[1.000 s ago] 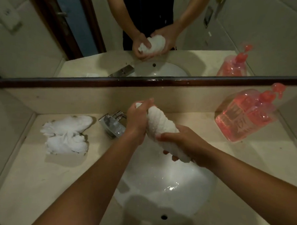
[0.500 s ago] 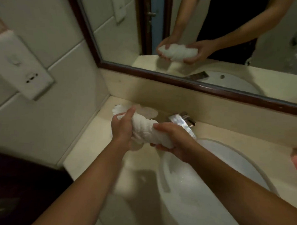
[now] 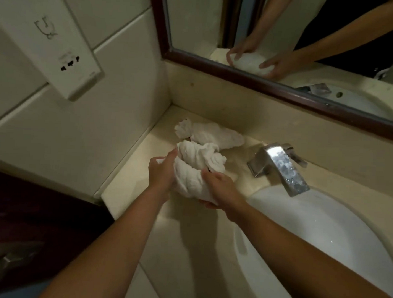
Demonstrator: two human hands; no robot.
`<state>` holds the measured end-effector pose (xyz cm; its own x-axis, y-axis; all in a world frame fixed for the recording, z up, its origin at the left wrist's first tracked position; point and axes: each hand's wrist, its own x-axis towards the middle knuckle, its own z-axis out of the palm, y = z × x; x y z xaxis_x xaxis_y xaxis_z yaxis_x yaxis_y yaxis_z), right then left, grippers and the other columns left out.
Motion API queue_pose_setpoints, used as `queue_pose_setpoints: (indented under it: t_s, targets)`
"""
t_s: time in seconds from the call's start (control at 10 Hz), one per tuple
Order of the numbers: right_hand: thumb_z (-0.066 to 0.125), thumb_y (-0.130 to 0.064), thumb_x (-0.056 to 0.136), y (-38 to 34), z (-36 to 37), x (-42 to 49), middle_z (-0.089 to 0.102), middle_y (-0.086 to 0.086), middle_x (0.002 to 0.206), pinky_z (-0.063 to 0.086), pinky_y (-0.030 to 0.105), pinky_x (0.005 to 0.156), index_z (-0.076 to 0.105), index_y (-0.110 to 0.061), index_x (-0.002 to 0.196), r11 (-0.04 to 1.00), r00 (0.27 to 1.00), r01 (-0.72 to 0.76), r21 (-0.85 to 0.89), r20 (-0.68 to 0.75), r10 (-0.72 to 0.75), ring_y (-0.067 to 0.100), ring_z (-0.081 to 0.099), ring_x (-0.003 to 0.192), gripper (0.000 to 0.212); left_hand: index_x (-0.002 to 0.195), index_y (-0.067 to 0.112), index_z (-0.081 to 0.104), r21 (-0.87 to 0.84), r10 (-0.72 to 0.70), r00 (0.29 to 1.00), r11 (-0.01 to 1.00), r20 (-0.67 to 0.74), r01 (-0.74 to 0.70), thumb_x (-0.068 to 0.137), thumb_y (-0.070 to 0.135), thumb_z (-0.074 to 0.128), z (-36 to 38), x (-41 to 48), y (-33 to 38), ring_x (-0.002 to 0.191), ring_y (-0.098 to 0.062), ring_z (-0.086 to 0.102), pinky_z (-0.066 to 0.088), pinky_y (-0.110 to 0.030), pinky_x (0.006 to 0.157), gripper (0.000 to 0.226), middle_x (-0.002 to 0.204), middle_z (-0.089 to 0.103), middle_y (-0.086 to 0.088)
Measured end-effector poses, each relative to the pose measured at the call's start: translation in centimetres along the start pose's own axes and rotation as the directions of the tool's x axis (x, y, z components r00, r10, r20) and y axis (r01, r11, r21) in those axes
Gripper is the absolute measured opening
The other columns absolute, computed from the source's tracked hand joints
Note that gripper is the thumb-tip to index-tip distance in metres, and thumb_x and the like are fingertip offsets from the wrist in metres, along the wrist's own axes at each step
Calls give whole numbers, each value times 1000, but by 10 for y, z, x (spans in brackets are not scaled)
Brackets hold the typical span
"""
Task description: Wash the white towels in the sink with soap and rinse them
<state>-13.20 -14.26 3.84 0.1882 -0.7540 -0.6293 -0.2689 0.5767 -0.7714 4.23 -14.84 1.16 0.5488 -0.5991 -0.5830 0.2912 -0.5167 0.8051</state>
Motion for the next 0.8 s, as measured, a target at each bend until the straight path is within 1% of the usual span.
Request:
queue_pose_setpoints:
  t_s: [0.1,0.2,0.3,0.4,0.5,0.6,0.7,0.8]
  targets:
    - [64,-53,97,11,13,18,77,16,93,64,44,61,74,-5,95,995,987,40,-91,-153,-53,31,77,78,50,113,-2,64,18,-13,999,1000,-45,14,88,46,77,9,15,-12,95,-26,74,57,-33,72,56,107,75,-13]
    - [68,-65,85,23,23,28,72,10,107,62,45,81,60,-5,113,995,947,33,-96,-314,-61,25,73,98,67,136,4,48,100,-20,994,995,-112,31,98,44,71,20,16,-16,117,-34,65,56,-40,92,60,132,62,-16]
    - [67,-52,98,34,18,33,62,0,107,48,30,83,48,-9,115,992,925,20,-122,-374,-64,18,63,99,50,143,6,44,259,86,985,965,-151,-45,100,47,68,31,12,-16,133,-39,52,47,-48,108,64,148,47,-19]
    - [69,-45,100,38,10,37,57,-4,95,40,9,60,46,-11,107,975,908,103,-197,-381,-173,3,54,79,42,156,13,32,399,128,977,916,-170,-50,102,55,60,36,11,-15,144,-38,39,30,-53,118,74,158,36,-15]
    - [65,-41,103,36,7,38,55,-5,92,42,15,64,49,-6,111,975,916,100,-198,-365,-168,13,58,83,39,158,18,31,432,161,970,899,-184,-67,102,55,58,32,8,-15,146,-37,36,28,-53,118,72,161,33,-14]
    - [60,-38,104,29,1,29,58,-2,97,46,30,73,53,-8,117,982,937,69,-178,-326,-125,13,59,87,33,154,23,40,545,326,936,812,-130,-207,102,54,59,30,-7,-13,147,-34,34,26,-52,118,63,162,33,-9]
    - [57,-37,106,24,-12,15,67,2,102,51,35,82,65,-11,114,928,943,101,-360,-262,-204,19,64,96,29,135,18,63,676,498,867,637,6,-370,104,45,59,28,-23,-13,144,-31,34,26,-49,117,41,156,41,-5]
    - [47,-33,110,17,-27,0,70,5,95,48,34,75,72,-12,104,873,938,183,-453,-186,-293,22,66,89,33,122,17,71,710,608,786,502,116,-494,104,39,58,33,-37,-11,143,-29,35,25,-48,117,31,153,47,-5]
